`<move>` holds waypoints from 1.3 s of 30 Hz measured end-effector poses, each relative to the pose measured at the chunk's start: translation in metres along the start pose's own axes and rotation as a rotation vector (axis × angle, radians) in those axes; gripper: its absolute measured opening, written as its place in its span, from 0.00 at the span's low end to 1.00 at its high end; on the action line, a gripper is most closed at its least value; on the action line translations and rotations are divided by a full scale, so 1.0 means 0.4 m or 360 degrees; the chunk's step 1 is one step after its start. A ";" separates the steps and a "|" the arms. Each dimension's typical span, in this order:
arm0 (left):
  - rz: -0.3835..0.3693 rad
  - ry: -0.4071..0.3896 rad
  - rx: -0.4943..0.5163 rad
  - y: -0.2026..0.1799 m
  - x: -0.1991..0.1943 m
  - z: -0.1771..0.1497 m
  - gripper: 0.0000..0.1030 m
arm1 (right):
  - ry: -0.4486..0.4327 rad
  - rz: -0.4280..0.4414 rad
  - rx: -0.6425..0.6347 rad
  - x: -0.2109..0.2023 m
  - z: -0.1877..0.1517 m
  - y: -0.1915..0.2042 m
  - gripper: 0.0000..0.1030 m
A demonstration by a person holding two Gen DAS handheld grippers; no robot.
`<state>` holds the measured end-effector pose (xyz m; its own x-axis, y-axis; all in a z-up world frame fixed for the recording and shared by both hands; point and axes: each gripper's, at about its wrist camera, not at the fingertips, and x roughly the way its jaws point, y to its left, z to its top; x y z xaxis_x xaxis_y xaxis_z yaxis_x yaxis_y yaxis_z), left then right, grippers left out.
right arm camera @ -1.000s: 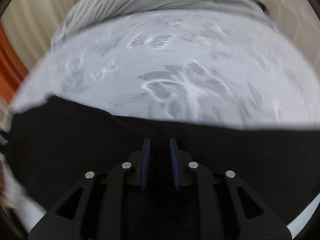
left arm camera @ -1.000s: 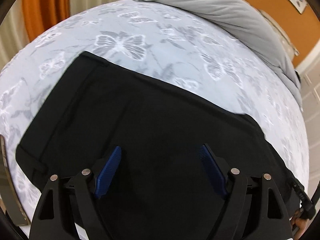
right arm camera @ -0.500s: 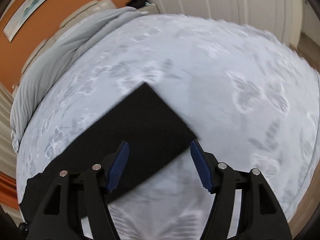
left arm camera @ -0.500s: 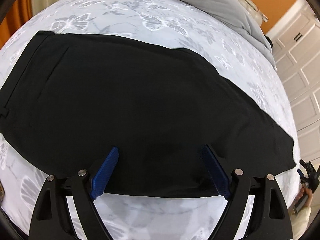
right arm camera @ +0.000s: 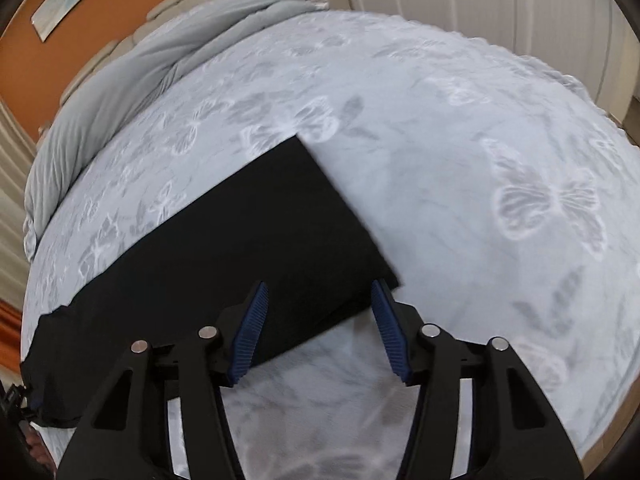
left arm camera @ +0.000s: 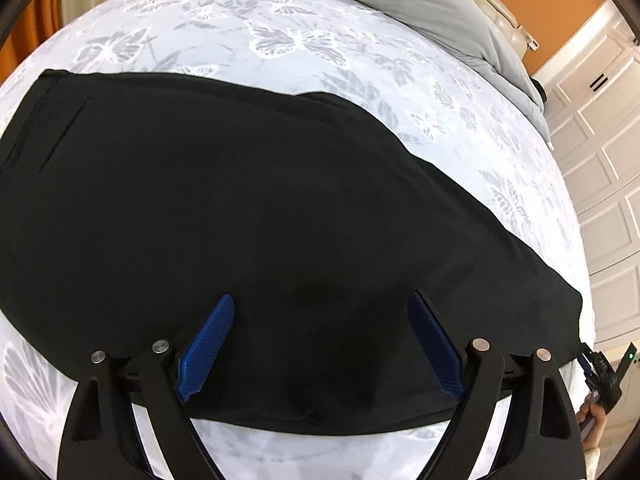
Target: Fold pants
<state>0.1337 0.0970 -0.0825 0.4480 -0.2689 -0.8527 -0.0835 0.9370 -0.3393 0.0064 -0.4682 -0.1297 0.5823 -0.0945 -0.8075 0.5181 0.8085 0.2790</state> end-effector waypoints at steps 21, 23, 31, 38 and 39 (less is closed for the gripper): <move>0.0099 -0.0070 -0.0270 0.125 -0.031 0.028 0.84 | 0.0006 0.0197 0.0352 -0.013 -0.016 -0.090 0.72; 0.0107 -0.0060 -0.0310 0.143 -0.029 0.029 0.84 | -0.0017 0.0227 0.0372 0.010 -0.006 -0.091 0.23; 0.0167 -0.0047 -0.0252 0.150 -0.020 0.027 0.84 | -0.0331 0.0003 0.0019 -0.072 0.064 -0.004 0.15; 0.0203 -0.0029 -0.0200 0.136 -0.017 0.023 0.85 | -0.0074 0.0240 0.0429 -0.009 0.026 -0.105 0.75; 0.0169 -0.0042 -0.0240 0.147 -0.021 0.028 0.85 | -0.0091 0.0261 0.0459 -0.009 0.023 -0.107 0.76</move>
<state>0.1350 0.1569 -0.0908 0.4526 -0.1622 -0.8768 -0.2631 0.9152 -0.3051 -0.0120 -0.5078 -0.1340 0.7025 -0.0156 -0.7115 0.5659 0.6186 0.5451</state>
